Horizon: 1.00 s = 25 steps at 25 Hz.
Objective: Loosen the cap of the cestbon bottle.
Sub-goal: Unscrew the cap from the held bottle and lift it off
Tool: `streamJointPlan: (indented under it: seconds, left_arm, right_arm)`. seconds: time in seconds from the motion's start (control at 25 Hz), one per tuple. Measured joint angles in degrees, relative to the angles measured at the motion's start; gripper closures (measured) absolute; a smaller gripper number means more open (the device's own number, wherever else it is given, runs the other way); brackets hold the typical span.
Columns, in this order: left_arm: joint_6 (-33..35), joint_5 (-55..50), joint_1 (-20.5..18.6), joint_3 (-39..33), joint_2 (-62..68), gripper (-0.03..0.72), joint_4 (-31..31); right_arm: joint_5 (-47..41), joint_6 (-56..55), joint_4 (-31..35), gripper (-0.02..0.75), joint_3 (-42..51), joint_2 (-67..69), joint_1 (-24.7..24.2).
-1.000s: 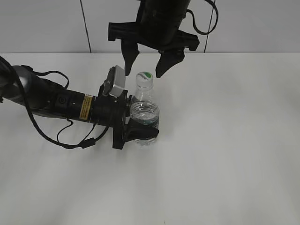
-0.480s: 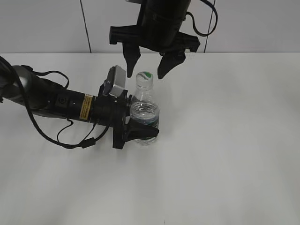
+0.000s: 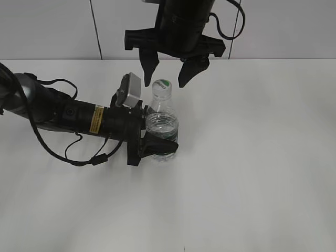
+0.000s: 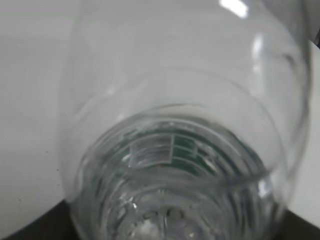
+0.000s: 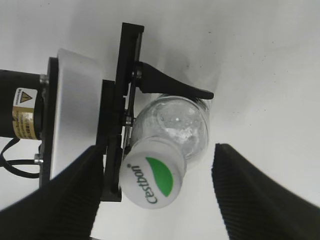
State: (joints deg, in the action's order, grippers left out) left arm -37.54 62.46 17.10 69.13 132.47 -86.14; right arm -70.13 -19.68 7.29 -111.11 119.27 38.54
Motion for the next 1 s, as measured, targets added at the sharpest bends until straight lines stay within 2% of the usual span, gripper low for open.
streamJointPlan:
  seconds: [0.72, 0.84, 1.0]
  left_arm:
    - [0.00, -0.36, 0.00, 0.00, 0.00, 0.276, 0.07]
    - [0.00, -0.36, 0.00, 0.00, 0.00, 0.276, 0.07]
    - [0.00, -0.43, 0.00, 0.00, 0.00, 0.276, 0.09]
  right_arm:
    - [0.00, 0.05, 0.58, 0.228, 1.01, 0.00, 0.00]
    - [0.00, 0.05, 0.58, 0.274, 1.01, 0.00, 0.00]
    - [0.05, 0.05, 0.89, 0.397, 1.01, 0.00, 0.00]
